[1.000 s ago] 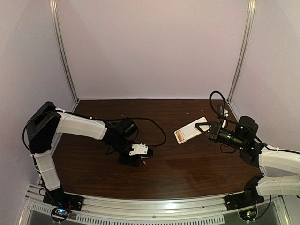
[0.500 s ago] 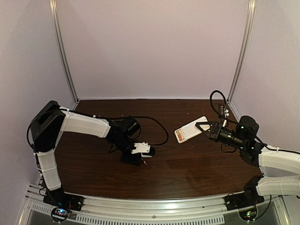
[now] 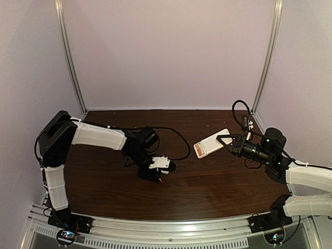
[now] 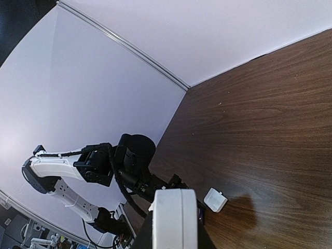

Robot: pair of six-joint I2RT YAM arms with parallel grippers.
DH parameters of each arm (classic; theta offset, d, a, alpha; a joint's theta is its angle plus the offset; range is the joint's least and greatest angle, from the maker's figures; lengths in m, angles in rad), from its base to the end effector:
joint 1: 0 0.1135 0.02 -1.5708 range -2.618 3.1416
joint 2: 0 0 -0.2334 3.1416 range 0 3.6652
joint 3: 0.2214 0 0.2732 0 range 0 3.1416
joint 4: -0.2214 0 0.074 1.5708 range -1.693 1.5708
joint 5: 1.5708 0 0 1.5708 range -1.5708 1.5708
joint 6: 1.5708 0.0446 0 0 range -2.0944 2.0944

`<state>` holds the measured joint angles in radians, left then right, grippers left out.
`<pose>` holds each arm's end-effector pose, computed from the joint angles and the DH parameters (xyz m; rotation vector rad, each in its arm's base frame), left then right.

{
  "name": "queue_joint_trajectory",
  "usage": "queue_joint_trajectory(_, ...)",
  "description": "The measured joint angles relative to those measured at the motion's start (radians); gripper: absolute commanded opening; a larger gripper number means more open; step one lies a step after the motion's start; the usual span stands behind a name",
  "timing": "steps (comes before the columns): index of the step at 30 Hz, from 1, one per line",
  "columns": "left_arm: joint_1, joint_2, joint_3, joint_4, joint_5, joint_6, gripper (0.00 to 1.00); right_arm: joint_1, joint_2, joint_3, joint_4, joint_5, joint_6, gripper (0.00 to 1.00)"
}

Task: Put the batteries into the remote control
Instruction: Pick up the battery from the center of the board.

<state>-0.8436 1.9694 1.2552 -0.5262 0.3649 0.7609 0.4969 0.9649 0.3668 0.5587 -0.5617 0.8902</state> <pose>0.2466 -0.3010 0.0899 2.0583 1.8711 -0.5317 0.2109 0.1414 0.2005 -0.1352 1.8268 1.4764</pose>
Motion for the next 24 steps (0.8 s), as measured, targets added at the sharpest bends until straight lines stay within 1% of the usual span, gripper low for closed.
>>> queue_joint_trajectory(5,-0.011,0.007,0.000,-0.024,0.017,0.014,0.34,-0.005,0.005,0.000,0.000,-0.007,0.000,0.00)
queue_joint_trajectory(12,-0.026,0.020,0.016,-0.046,0.017,0.016,0.17,-0.011,0.007,0.000,0.000,-0.019,0.000,0.00)
queue_joint_trajectory(14,-0.029,0.020,0.016,-0.050,0.012,0.014,0.15,-0.012,0.012,0.000,0.000,-0.027,0.000,0.00)
queue_joint_trajectory(20,-0.056,0.004,0.009,-0.062,-0.029,0.001,0.04,-0.013,0.042,0.000,-0.001,-0.076,0.001,0.00)
queue_joint_trajectory(24,-0.090,-0.031,-0.009,-0.094,-0.066,-0.009,0.01,-0.013,0.068,0.000,-0.005,-0.124,0.005,0.00)
